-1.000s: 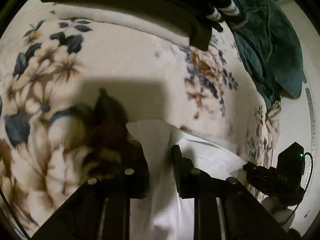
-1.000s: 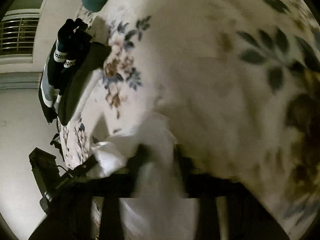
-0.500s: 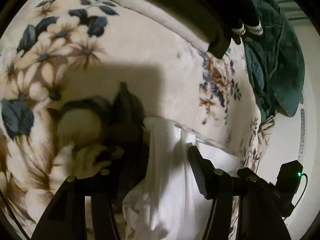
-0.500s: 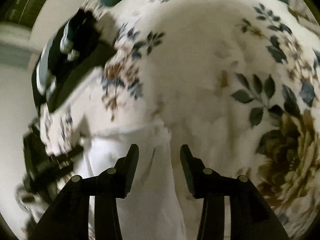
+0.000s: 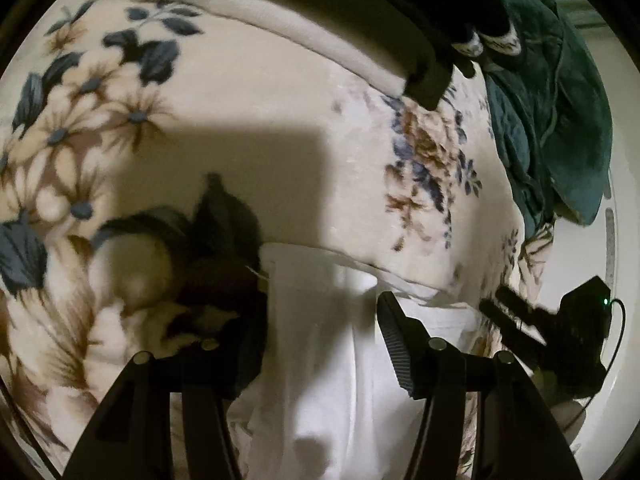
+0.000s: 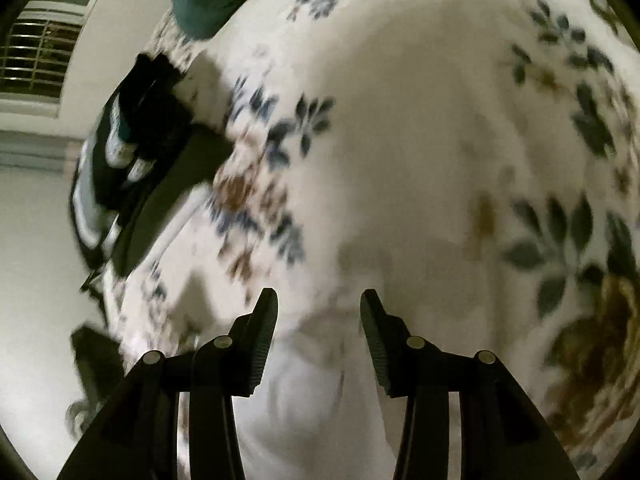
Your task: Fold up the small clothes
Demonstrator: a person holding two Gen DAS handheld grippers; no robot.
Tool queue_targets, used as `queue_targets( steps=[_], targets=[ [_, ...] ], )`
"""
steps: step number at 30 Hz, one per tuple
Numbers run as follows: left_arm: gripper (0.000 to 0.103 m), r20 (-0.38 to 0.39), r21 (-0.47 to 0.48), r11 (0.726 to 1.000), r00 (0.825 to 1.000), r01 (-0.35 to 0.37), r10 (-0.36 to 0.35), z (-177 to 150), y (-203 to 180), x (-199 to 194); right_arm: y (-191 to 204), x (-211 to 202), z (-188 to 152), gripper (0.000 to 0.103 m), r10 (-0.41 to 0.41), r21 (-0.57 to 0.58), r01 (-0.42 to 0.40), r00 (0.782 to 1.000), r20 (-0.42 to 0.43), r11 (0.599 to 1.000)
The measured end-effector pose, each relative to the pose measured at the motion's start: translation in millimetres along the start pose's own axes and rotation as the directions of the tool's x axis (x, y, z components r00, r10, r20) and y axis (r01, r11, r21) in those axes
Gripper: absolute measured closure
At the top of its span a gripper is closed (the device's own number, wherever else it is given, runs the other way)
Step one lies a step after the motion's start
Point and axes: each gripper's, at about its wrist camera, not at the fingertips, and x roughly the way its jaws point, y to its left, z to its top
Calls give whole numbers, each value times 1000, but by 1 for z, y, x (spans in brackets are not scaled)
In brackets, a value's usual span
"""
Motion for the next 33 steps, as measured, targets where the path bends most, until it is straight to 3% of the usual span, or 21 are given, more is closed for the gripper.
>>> queue_targets(
  steps=[1, 2, 3, 4, 7, 10, 12, 14, 16, 20, 22, 24, 26, 29, 31, 33],
  targets=[
    [57, 23, 20, 1000, 1000, 1, -2, -1, -3, -2, -3, 1, -4, 58, 12, 4, -12, 1000, -22, 1000],
    [81, 40, 37, 999, 999, 4, -5, -2, -7, -4, -10, 5, -11, 58, 11, 14, -10, 999, -53, 1000],
    [91, 45, 53, 999, 999, -4, 1, -1, -9, -4, -16, 10, -16, 70, 13, 31, -11, 998, -67, 999],
    [93, 53, 63, 998, 998, -17, 14, -1, -11, -5, -18, 12, -18, 93, 23, 44, -20, 998, -67, 999],
    [94, 76, 63, 997, 997, -39, 34, 3, -9, -7, -27, 12, -17, 94, 55, 100, -52, 998, -21, 994],
    [94, 74, 30, 998, 996, -51, 48, 9, -2, -5, -28, 3, -4, 94, -1, 120, -8, 997, 76, 993],
    [94, 72, 14, 999, 996, -46, 45, 12, 3, -8, -30, -6, -1, 94, -21, 126, 11, 996, 82, 992],
    [93, 57, -16, 1000, 998, -20, 21, 14, 7, -11, -30, -12, -7, 91, 5, 97, -10, 999, 46, 995],
    [90, 43, -45, 999, 999, -14, 16, 14, 11, -13, -29, -15, -17, 74, 56, 60, -56, 998, -1, 997],
    [86, 59, -65, 998, 998, -9, 13, 10, 15, -22, -13, 3, -29, 74, 57, -47, -61, 995, -82, 997],
    [85, 62, -62, 998, 998, -13, 17, 8, 15, -23, -11, 14, -22, 78, 51, -32, -53, 998, -43, 998],
    [76, 52, -59, 998, 998, -20, 24, 6, 14, -20, -9, 26, -7, 80, 34, -19, -34, 999, -7, 999],
    [40, 41, -66, 998, 999, -8, 11, 4, 14, -17, -9, 38, 11, 80, -8, -5, 8, 1000, 9, 1000],
    [37, 33, -76, 997, 999, 20, -18, 3, 14, -13, -12, 23, 16, 79, 0, 3, -1, 1000, 17, 1000],
    [37, 33, -71, 997, 999, 26, -24, 2, 13, -9, -17, 10, 8, 67, 1, -7, -1, 1000, 22, 1000],
    [38, 42, -52, 998, 999, 22, -20, 2, 11, -6, -31, 0, -7, 60, 15, 16, -15, 1000, -4, 1000]
  ],
)
